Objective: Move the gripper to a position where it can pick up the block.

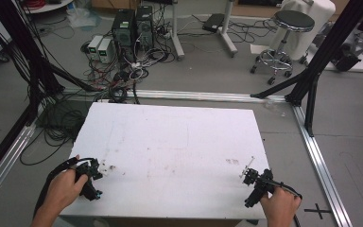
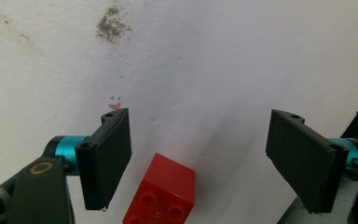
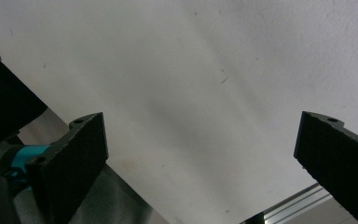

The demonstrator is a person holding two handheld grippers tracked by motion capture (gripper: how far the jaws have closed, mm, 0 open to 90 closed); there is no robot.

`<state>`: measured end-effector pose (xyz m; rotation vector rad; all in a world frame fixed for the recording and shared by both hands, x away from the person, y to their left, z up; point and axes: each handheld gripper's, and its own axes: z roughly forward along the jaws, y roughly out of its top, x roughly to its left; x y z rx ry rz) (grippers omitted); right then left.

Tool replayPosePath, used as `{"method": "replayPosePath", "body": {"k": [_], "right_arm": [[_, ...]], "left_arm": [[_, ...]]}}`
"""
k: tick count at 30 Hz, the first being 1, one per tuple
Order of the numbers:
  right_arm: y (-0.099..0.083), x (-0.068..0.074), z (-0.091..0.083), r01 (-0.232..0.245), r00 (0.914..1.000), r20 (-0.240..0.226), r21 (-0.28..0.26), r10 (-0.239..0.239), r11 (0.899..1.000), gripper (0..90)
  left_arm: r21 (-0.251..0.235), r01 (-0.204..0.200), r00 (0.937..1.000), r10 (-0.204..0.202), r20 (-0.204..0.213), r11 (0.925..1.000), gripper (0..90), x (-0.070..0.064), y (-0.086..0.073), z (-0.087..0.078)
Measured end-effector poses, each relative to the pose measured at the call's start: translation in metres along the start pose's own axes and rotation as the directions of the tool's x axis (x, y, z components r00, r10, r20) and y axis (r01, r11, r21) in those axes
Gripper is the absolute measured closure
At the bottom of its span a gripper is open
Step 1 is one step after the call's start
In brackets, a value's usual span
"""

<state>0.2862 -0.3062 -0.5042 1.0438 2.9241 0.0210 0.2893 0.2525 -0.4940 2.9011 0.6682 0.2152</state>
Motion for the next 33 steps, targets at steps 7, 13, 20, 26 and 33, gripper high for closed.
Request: {"method": "replayPosePath", "body": {"k": [7,13,20,26,33], "right_arm": [[0.0012,0.0004,-0.0009,0.005,1.0000,-0.001,0.002,-0.005,1.000,1.9],[0.0009,0.0005,-0.0006,0.008,1.0000,-0.003,0.000,-0.008,1.000,1.9],[0.0019,0.0008,0.0008,0.011,0.9999,-0.007,0.006,-0.011,1.000,1.9],[0.0019,0.0011,0.0006,0.012,0.9999,-0.006,0.004,-0.012,1.000,1.9],[0.0026,0.0007,0.0020,0.009,0.9999,-0.006,0.001,-0.009,1.000,1.9]], "left_arm": [[-0.009,-0.004,1.0000,0.004,-0.006,1.0000,22.6,-0.0004,0.0001,-0.0016],[-0.014,-0.005,1.0000,0.005,-0.001,0.9999,22.6,-0.0007,0.0003,-0.0011],[-0.010,-0.016,0.9999,0.016,-0.004,0.9998,22.6,-0.0007,-0.0005,-0.0013],[-0.015,-0.029,0.9996,0.029,-0.001,0.9995,22.7,0.0012,-0.0030,-0.0015],[-0.007,-0.062,0.9981,0.062,-0.001,0.9981,22.6,0.0005,-0.0044,-0.0009]]}}
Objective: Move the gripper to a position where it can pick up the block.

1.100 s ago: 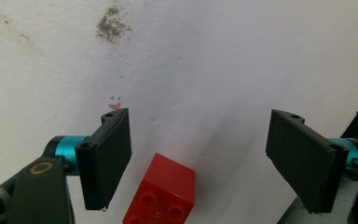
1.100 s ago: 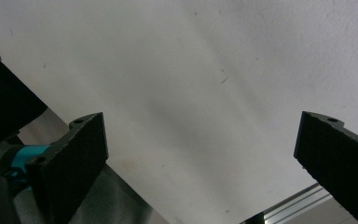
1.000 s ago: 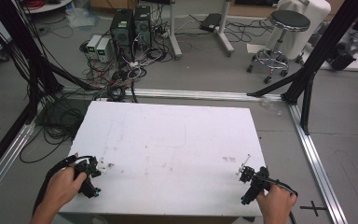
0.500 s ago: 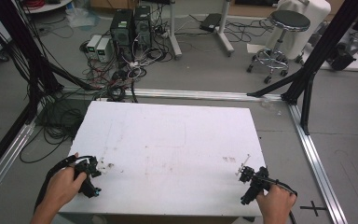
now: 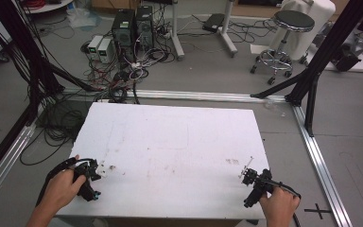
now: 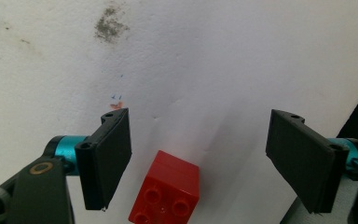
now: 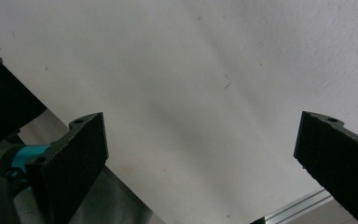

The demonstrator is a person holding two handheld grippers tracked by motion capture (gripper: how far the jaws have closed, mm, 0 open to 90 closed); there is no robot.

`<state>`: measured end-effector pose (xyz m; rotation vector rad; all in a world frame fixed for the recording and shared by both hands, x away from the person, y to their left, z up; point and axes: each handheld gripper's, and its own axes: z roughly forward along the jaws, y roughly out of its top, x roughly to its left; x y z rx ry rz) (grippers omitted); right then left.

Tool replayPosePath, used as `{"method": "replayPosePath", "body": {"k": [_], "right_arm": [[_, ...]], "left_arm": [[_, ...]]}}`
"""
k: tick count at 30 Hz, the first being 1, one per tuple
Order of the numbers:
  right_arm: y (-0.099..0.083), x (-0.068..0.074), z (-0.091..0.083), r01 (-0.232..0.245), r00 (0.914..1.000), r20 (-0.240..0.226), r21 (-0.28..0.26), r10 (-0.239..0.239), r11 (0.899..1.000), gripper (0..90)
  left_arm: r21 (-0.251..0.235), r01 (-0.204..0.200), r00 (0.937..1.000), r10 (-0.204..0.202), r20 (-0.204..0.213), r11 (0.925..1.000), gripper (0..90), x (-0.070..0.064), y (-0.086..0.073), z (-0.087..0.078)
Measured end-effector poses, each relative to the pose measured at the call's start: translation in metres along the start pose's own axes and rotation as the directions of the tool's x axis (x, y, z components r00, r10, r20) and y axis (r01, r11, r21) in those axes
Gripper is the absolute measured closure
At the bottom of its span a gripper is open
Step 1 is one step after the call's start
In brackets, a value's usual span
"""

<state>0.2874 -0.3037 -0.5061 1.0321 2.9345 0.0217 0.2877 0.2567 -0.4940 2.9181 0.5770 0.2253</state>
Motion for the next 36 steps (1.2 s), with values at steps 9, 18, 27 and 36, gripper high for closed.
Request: {"method": "replayPosePath", "body": {"k": [9,18,27,36], "right_arm": [[0.002,0.000,-0.001,0.006,1.0000,-0.003,-0.005,-0.006,1.000,1.9],[0.002,0.000,0.000,0.011,0.9999,-0.007,-0.006,-0.011,1.000,1.9],[0.005,0.001,0.000,0.014,0.9999,-0.008,-0.007,-0.014,1.000,1.9],[0.002,0.001,-0.001,0.006,1.0000,-0.007,-0.018,-0.007,1.000,1.9]], "left_arm": [[0.000,-0.040,0.9992,0.040,0.010,0.9992,22.6,0.002,-0.001,0.001],[0.028,-0.112,0.9938,0.111,0.006,0.9934,22.7,0.005,0.003,0.001],[0.039,-0.186,0.9825,0.186,0.013,0.9817,22.7,0.011,-0.001,-0.006],[0.028,-0.245,0.9695,0.245,0.011,0.9691,22.7,0.016,-0.007,-0.015]]}}
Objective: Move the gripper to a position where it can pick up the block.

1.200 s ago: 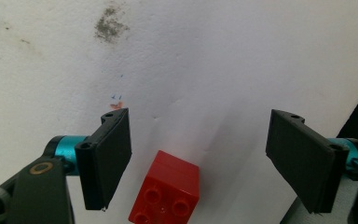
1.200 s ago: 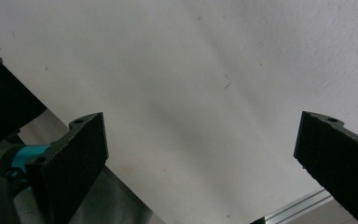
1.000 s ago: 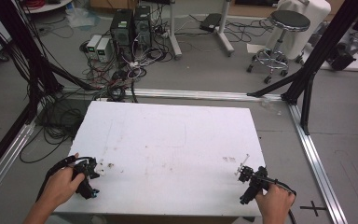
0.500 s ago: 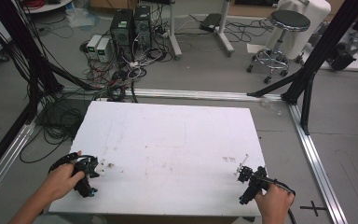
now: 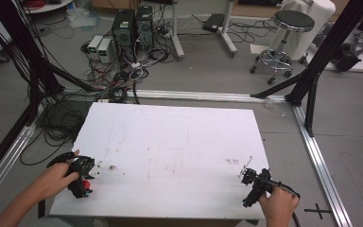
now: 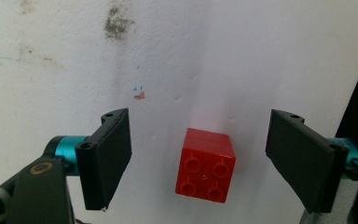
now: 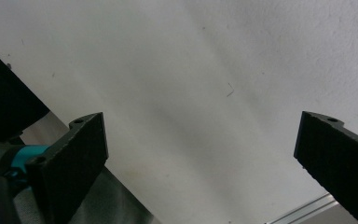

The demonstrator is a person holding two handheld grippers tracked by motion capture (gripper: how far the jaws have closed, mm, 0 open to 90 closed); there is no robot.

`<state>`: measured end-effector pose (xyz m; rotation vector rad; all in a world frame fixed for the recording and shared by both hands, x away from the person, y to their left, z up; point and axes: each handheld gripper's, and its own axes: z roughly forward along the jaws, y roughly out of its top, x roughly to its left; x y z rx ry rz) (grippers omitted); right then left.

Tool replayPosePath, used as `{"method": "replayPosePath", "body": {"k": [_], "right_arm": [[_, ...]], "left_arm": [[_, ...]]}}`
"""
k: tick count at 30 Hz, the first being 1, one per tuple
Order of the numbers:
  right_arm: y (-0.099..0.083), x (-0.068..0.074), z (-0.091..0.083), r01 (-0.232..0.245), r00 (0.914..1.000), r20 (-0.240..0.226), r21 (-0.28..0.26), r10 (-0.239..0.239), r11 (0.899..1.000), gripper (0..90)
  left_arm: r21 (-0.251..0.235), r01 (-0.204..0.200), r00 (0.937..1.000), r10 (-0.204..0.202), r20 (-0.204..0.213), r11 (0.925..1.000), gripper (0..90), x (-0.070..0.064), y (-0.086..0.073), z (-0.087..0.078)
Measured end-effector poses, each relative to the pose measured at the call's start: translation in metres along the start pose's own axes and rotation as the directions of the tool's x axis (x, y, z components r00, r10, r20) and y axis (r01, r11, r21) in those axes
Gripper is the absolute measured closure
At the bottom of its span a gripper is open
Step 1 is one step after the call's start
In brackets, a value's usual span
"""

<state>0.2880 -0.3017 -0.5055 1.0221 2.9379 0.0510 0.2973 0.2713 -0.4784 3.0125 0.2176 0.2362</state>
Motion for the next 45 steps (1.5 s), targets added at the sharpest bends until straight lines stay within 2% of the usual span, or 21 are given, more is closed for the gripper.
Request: {"method": "replayPosePath", "body": {"k": [11,19,20,27,32,33,41,45], "right_arm": [[-0.001,0.000,-0.001,0.003,1.0000,-0.007,-0.004,-0.003,1.000,1.9],[0.000,0.000,0.000,-0.001,1.0000,-0.007,0.001,0.001,1.000,1.9],[0.000,0.000,0.000,0.006,1.0000,-0.008,0.000,-0.006,1.000,1.9],[0.000,0.000,0.001,0.007,0.9999,-0.008,0.004,-0.007,1.000,1.9],[0.000,0.001,0.002,0.007,0.9999,-0.013,0.004,-0.007,1.000,1.9],[0.000,0.001,0.003,0.010,0.9998,-0.016,0.003,-0.010,1.000,1.9],[0.000,0.000,0.003,0.013,0.9998,-0.016,0.009,-0.013,1.000,1.9],[0.000,0.001,0.004,0.009,0.9998,-0.020,0.010,-0.009,1.000,1.9]], "left_arm": [[0.000,-0.033,0.9993,0.033,0.018,0.9995,22.7,0.005,-0.008,-0.004],[0.017,-0.088,0.9955,0.087,0.036,0.9960,22.7,0.007,-0.014,-0.004],[0.027,-0.098,0.9949,0.097,0.027,0.9948,22.7,0.007,-0.015,-0.003],[0.037,-0.113,0.9931,0.112,0.036,0.9929,22.7,0.007,-0.020,0.001],[0.036,-0.126,0.9909,0.124,0.052,0.9914,22.7,0.005,-0.023,0.006],[0.040,-0.141,0.9885,0.139,0.059,0.9891,22.7,0.006,-0.024,0.009],[0.047,-0.136,0.9880,0.132,0.080,0.9895,22.7,0.003,-0.026,0.019],[0.055,-0.150,0.9854,0.145,0.089,0.9871,22.7,0.003,-0.027,0.023]]}}
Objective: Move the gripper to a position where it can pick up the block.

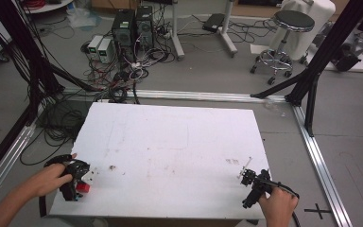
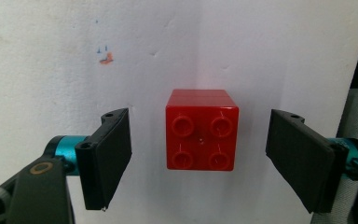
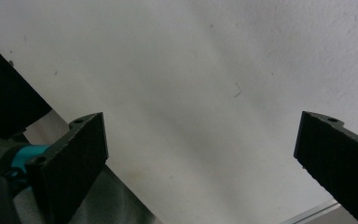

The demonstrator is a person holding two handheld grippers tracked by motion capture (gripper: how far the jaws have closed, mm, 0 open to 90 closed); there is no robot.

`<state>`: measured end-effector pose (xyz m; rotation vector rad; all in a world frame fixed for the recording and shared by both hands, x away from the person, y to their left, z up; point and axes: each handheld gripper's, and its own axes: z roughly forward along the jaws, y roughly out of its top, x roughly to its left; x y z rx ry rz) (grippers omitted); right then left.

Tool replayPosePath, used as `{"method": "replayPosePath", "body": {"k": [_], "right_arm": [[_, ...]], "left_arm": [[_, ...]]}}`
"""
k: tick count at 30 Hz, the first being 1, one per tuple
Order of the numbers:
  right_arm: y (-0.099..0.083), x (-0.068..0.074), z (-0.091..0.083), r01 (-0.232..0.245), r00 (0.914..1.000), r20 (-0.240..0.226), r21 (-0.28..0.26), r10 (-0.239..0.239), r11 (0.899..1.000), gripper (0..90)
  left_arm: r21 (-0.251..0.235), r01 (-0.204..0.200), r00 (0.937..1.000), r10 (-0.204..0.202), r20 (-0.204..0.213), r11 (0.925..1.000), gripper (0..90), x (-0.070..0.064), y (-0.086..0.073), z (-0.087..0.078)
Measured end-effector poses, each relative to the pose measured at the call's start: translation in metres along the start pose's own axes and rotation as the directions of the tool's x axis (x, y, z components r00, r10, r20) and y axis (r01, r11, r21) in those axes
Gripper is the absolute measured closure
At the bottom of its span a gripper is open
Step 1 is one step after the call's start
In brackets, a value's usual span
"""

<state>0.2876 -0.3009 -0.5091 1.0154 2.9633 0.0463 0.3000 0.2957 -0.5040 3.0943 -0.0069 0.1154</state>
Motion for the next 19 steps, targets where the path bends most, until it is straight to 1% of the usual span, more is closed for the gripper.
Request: {"method": "replayPosePath", "body": {"k": [4,6,11,14,19], "right_arm": [[-0.001,-0.001,0.000,0.005,1.0000,0.001,-0.004,-0.005,1.000,1.9],[0.000,0.000,0.000,-0.002,1.0000,-0.001,0.002,0.002,1.000,1.9],[0.000,0.000,0.001,-0.001,1.0000,-0.004,0.002,0.001,1.000,1.9],[0.000,0.000,0.001,0.004,1.0000,-0.003,0.001,-0.004,1.000,1.9],[0.000,0.000,0.001,0.006,1.0000,-0.005,0.002,-0.006,1.000,1.9]], "left_arm": [[0.007,-0.009,0.9999,0.009,0.009,0.9999,22.7,0.000,-0.001,0.003],[0.008,-0.007,0.9999,0.007,0.013,0.9999,22.7,0.001,-0.002,0.006],[0.006,0.003,0.9997,-0.003,0.024,1.0000,22.7,0.001,-0.004,0.012],[0.006,-0.002,0.9996,0.002,0.028,1.0000,22.7,0.001,-0.004,0.013],[0.005,0.001,0.9996,-0.001,0.026,1.0000,22.7,0.001,-0.004,0.013]]}}
